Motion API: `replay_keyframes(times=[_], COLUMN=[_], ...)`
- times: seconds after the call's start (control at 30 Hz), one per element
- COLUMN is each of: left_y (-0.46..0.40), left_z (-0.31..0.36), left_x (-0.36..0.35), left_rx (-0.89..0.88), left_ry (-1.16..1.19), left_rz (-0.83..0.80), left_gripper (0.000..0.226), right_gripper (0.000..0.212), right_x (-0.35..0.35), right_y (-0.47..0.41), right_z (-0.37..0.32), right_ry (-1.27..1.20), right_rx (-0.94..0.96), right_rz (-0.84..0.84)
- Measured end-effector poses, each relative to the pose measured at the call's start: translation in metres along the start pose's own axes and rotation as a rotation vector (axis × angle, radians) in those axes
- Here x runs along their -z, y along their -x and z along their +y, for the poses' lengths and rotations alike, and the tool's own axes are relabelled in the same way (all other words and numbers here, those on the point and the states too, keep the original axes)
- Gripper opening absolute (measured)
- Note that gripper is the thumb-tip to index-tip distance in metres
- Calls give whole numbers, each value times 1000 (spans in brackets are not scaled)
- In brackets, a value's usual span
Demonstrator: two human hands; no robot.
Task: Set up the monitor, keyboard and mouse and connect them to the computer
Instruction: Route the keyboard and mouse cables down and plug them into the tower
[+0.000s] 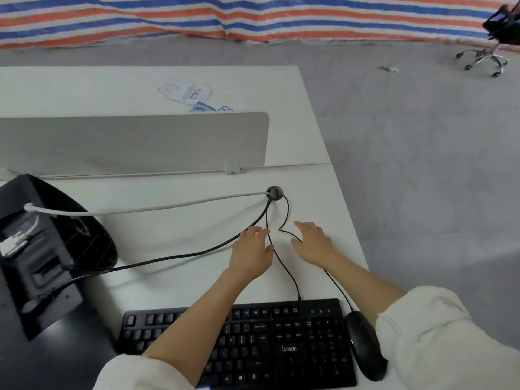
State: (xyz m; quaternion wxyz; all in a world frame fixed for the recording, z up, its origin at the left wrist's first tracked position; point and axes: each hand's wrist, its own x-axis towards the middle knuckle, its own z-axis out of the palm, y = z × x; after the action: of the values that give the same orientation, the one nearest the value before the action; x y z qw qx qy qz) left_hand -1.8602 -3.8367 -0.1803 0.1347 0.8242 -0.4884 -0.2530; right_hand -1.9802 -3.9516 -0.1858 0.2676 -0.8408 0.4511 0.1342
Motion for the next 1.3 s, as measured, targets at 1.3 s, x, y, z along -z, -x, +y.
replay_keyframes(times=[1.3], left_y=[378], left_z=[-60], left_x=[-248], left_rx=[-193], left_ry=[11], left_rz=[-485], left_gripper=[31], right_gripper=[36], right_x=[-384], right_y=[431], right_z=[34], right_ry=[-1071], right_rx=[-709], right_rz=[461])
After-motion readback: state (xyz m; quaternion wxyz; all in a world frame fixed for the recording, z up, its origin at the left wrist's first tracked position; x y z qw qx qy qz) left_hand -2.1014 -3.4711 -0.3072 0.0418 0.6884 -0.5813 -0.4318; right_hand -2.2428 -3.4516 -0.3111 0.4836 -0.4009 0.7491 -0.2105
